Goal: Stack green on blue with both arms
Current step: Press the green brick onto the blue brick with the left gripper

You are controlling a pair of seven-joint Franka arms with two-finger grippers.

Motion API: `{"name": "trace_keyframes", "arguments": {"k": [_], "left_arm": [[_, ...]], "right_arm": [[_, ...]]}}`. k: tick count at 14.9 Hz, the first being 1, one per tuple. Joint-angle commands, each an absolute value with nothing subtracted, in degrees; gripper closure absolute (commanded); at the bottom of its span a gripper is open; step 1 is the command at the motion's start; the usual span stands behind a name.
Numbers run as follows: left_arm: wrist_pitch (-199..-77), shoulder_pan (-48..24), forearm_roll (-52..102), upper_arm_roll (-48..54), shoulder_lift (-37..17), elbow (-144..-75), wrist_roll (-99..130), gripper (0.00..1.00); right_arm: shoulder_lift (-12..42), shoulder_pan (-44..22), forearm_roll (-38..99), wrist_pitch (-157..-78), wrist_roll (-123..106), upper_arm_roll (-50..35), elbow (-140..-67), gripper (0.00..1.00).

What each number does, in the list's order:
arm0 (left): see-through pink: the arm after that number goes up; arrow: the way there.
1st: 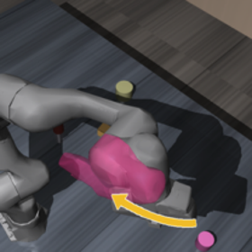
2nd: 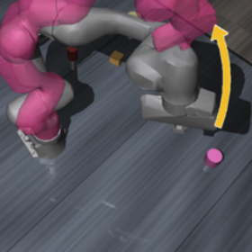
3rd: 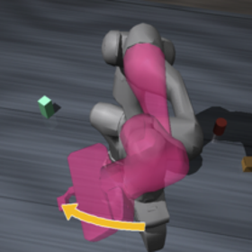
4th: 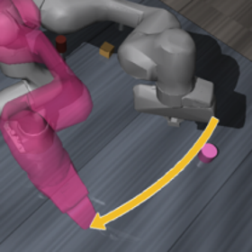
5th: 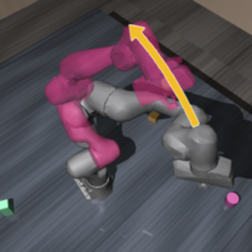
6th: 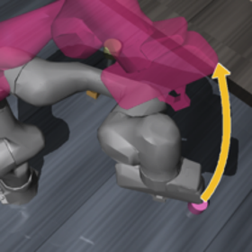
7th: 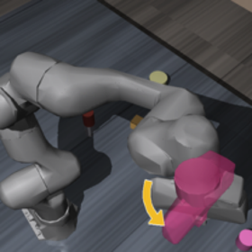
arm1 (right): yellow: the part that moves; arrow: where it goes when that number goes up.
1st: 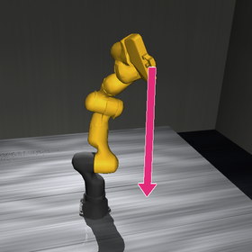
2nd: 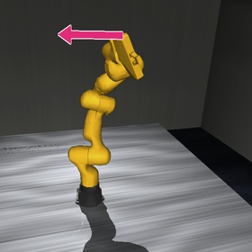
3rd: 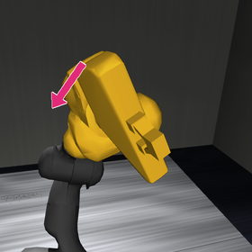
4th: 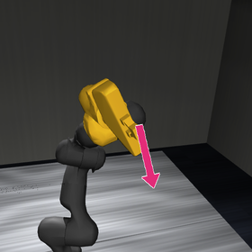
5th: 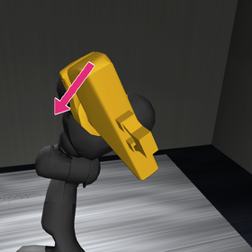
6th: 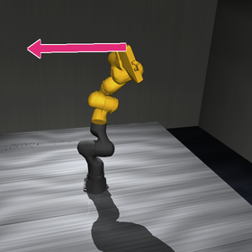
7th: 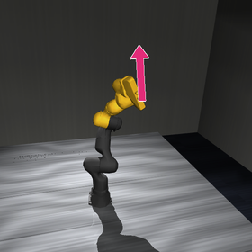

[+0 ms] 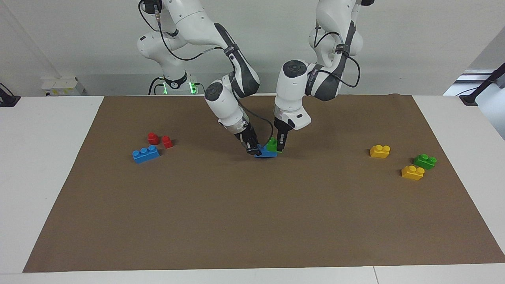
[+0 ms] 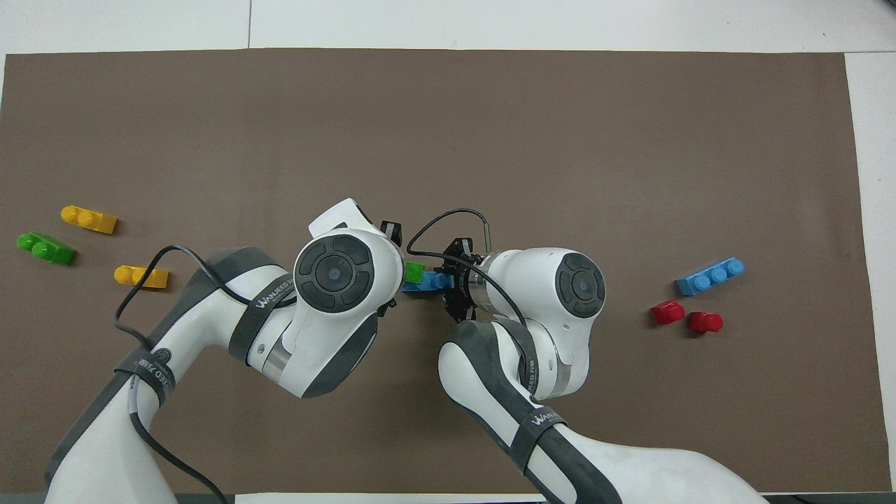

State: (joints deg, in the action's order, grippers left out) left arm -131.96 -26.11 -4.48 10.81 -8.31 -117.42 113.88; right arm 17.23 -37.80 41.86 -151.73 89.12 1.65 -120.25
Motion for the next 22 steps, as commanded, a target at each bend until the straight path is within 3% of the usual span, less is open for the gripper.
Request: {"name": "trace_keyframes", "arguments": {"k": [1, 12, 22], "left_arm": [[-132.3, -27.8, -5.7, 9.9, -7.7, -118.7, 116.8, 1.00], [-133.8, -29.0, -5.8, 9.8, -6.9, -121.6, 120.6, 1.00], [-137.7, -30.7, -11.2, 9.8, -12.0, -121.1, 126.8, 1.00]], "right_arm": [[17.2, -38.1, 43.9, -153.6, 86.8, 1.7, -120.9, 1.00], [18.6, -38.1, 43.9, -154.9, 86.3, 1.7, -121.0, 1.00], [18.6, -38.0, 43.9, -154.6, 85.8, 1.7, -121.0, 1.00]]}}
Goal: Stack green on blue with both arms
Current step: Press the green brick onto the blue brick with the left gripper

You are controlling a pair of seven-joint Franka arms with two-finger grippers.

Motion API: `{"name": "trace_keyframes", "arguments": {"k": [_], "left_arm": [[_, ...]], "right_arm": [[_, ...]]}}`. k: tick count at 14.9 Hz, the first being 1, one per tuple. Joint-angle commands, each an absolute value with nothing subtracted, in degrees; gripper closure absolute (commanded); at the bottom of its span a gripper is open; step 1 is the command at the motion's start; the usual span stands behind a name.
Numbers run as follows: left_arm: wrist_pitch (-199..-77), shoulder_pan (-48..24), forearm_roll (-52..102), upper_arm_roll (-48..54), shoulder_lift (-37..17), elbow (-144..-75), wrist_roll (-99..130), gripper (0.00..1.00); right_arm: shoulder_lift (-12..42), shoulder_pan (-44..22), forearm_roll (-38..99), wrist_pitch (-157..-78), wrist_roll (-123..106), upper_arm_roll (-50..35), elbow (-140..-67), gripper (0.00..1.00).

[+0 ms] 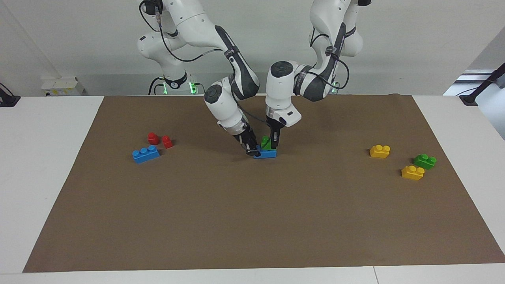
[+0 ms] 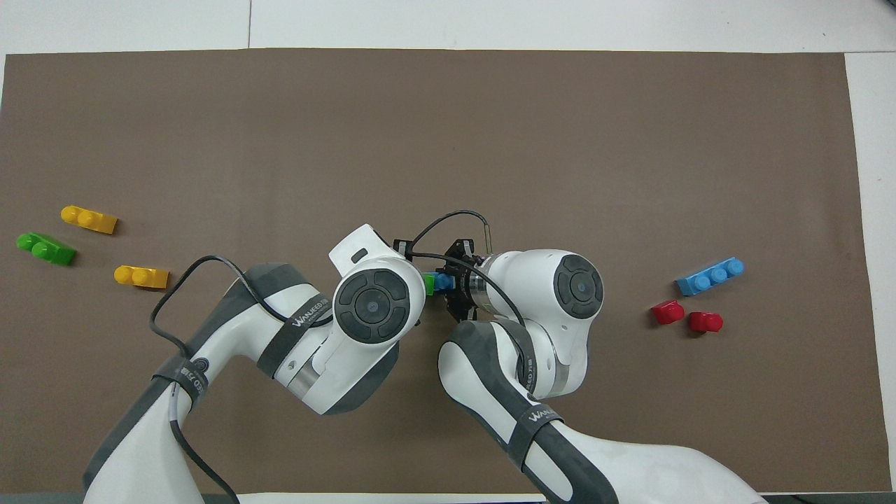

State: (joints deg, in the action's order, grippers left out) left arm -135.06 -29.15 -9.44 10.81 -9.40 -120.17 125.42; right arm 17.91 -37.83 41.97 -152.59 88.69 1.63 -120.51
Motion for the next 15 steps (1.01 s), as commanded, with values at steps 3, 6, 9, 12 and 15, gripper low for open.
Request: {"name": "trace_keyframes", "arguments": {"k": [3, 6, 9, 12, 15], "left_arm": [[-138.2, -30.3, -11.3, 9.8, -12.1, -120.9, 126.9, 1.00], [-138.1, -29.7, -13.0, 9.7, -12.1, -120.7, 125.7, 0.94], [-137.3, -28.0, -14.2, 9.8, -10.2, -120.5, 122.1, 0.00], [-134.5, -25.5, -14.2, 9.8, -7.0, -120.2, 119.5, 0.00], [-132.5, -22.8, -14.2, 9.8, -5.3, -119.5, 115.8, 0.00]], "right_arm": [[18.6, -37.7, 43.9, -154.4, 84.3, 1.7, -121.6, 1.00], [18.6, -37.5, 43.9, -154.6, 84.2, 1.7, -121.6, 1.00], [18.6, -37.4, 43.9, -154.4, 84.4, 1.7, -121.4, 1.00], [18.7, -37.0, 43.9, -153.9, 84.5, 1.7, -120.9, 0.57], [18.7, -36.2, 43.9, -151.5, 84.6, 1.8, -119.3, 0.00]]}}
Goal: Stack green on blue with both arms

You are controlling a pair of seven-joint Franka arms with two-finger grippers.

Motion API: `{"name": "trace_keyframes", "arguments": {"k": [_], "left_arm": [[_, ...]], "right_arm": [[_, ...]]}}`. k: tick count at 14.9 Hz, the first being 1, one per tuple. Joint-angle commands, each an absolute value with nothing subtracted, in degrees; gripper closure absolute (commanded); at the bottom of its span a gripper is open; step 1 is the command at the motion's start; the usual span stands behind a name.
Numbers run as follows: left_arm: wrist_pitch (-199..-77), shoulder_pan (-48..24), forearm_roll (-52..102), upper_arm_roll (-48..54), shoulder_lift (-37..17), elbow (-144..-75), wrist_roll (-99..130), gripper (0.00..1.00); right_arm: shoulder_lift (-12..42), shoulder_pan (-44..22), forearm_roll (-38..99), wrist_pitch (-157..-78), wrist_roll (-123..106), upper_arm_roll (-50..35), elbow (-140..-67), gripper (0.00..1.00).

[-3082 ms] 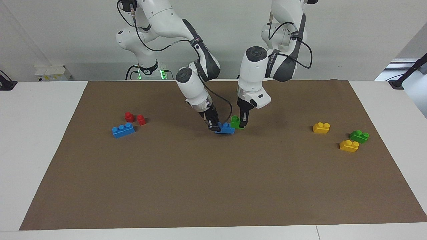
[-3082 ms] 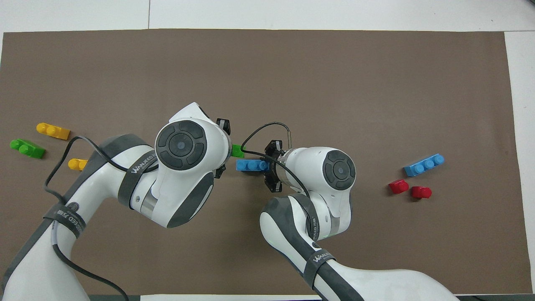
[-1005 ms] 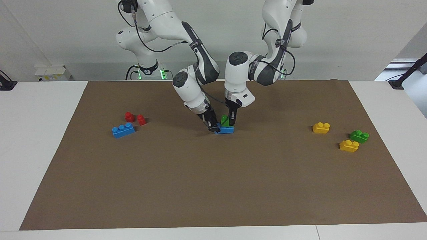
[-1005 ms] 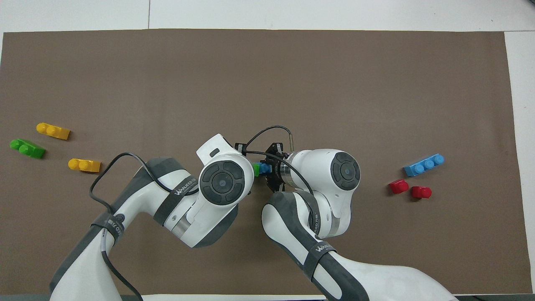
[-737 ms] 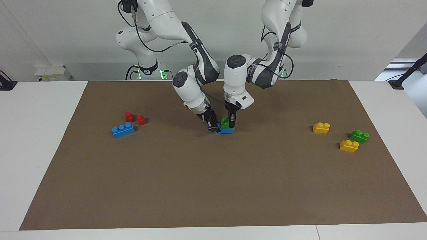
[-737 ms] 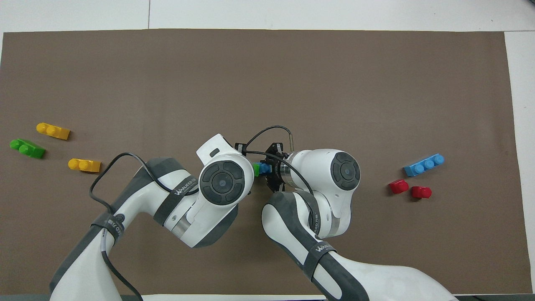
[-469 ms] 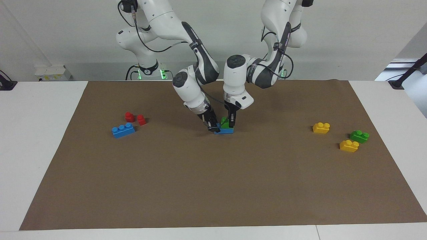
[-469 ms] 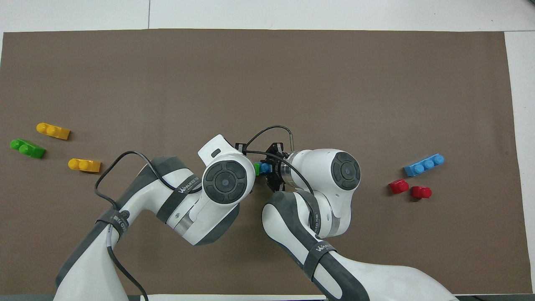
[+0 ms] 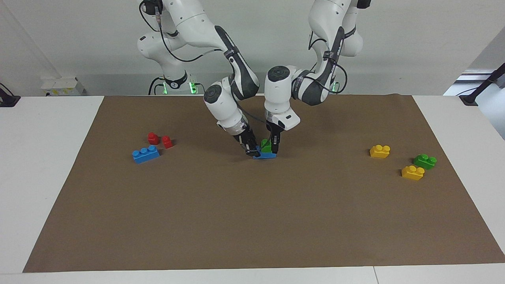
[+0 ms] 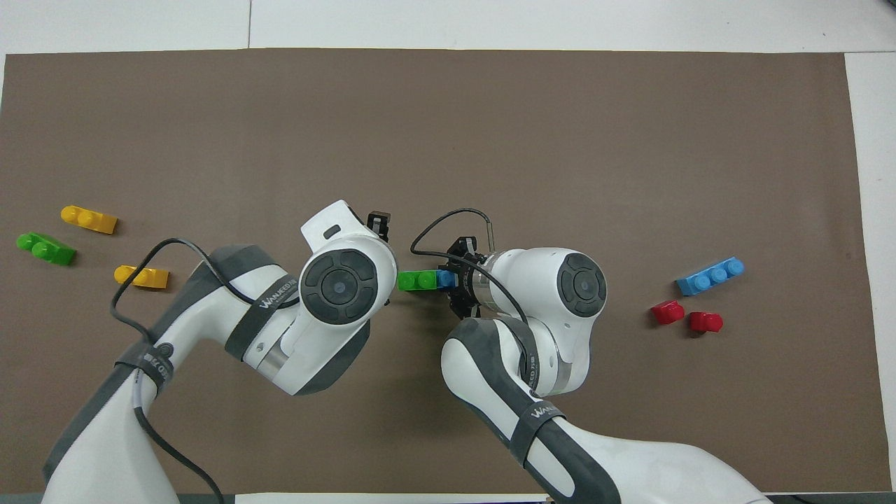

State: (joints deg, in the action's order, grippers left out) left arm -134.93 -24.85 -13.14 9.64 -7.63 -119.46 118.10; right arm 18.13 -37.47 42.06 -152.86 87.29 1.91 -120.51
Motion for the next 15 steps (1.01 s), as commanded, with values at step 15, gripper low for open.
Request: {"name": "trace_keyframes", "arguments": {"k": [15], "left_arm": [[-129.2, -1.6, -12.5, 9.8, -3.5, -114.2, 71.4, 0.00]], "right_arm": [[9.2, -7.5, 20.4, -107.8, 39.9, 2.3, -100.7, 0.00]]}}
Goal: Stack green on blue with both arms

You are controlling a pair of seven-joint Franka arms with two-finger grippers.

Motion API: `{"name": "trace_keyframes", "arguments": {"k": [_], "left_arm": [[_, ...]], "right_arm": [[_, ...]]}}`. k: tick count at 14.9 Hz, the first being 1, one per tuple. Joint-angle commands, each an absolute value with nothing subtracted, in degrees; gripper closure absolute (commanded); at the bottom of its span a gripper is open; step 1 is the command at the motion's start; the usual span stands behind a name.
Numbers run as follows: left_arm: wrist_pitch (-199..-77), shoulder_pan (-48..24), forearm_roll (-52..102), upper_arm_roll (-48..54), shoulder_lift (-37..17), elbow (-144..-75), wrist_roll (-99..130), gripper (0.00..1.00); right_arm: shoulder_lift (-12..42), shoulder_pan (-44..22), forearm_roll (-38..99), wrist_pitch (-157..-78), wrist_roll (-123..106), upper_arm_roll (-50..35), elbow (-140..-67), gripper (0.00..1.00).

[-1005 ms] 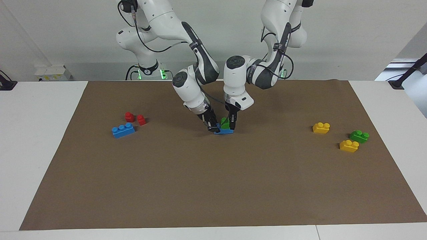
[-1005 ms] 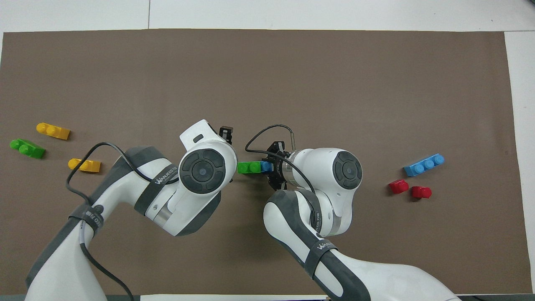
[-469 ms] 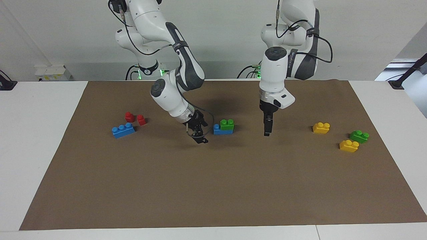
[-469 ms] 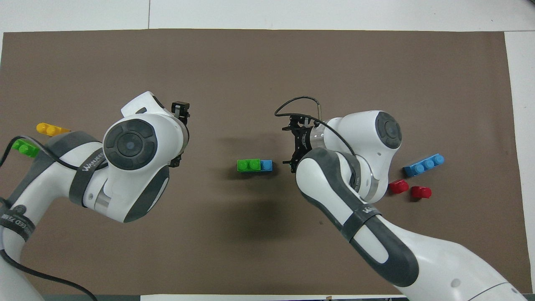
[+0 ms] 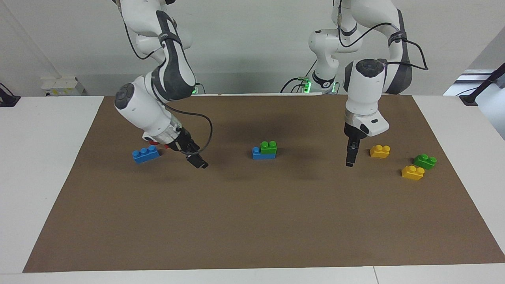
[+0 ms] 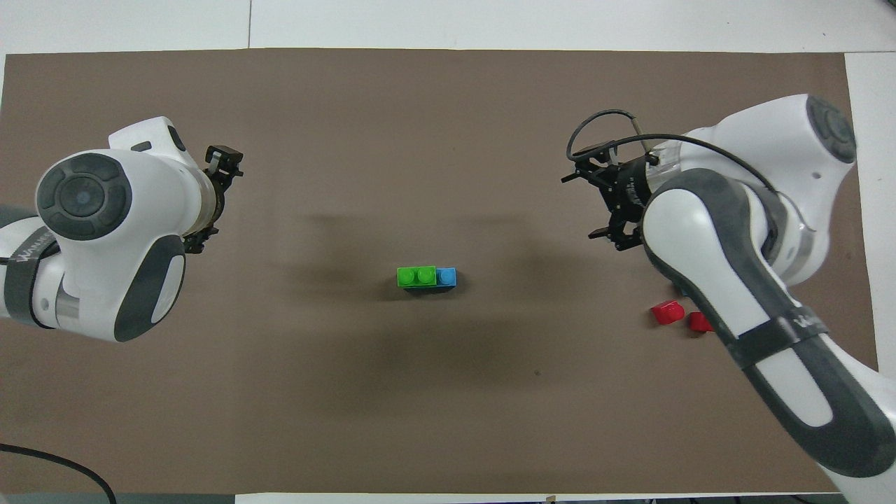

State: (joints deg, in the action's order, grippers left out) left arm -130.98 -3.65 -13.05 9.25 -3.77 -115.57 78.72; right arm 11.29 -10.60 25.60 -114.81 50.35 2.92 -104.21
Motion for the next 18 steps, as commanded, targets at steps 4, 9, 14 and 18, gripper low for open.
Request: {"name": "trace_keyframes", "arguments": {"k": [4, 9, 14, 18], "left_arm": [[-122.7, 1.0, -12.1, 9.7, -4.1, -108.2, 54.6, 0.00], [-112.2, 5.3, -6.7, 9.5, -3.5, -100.5, 29.9, 0.00], [-97.4, 5.9, -3.2, 9.1, -3.4, -92.0, 8.6, 0.00], [-87.5, 5.8, -1.9, 9.1, -3.3, -88.2, 3.1, 0.00]], "right_arm": [[1.3, -3.3, 10.9, -98.5, 18.2, 2.4, -99.9, 0.00], [-6.4, -2.6, 2.6, -91.9, 2.5, 2.5, -99.8, 0.00], [-6.7, -3.4, 0.0, -94.4, 0.1, 2.1, -99.8, 0.00], [-6.6, -3.0, -0.4, -93.0, -0.4, 2.3, -99.5, 0.00]]}}
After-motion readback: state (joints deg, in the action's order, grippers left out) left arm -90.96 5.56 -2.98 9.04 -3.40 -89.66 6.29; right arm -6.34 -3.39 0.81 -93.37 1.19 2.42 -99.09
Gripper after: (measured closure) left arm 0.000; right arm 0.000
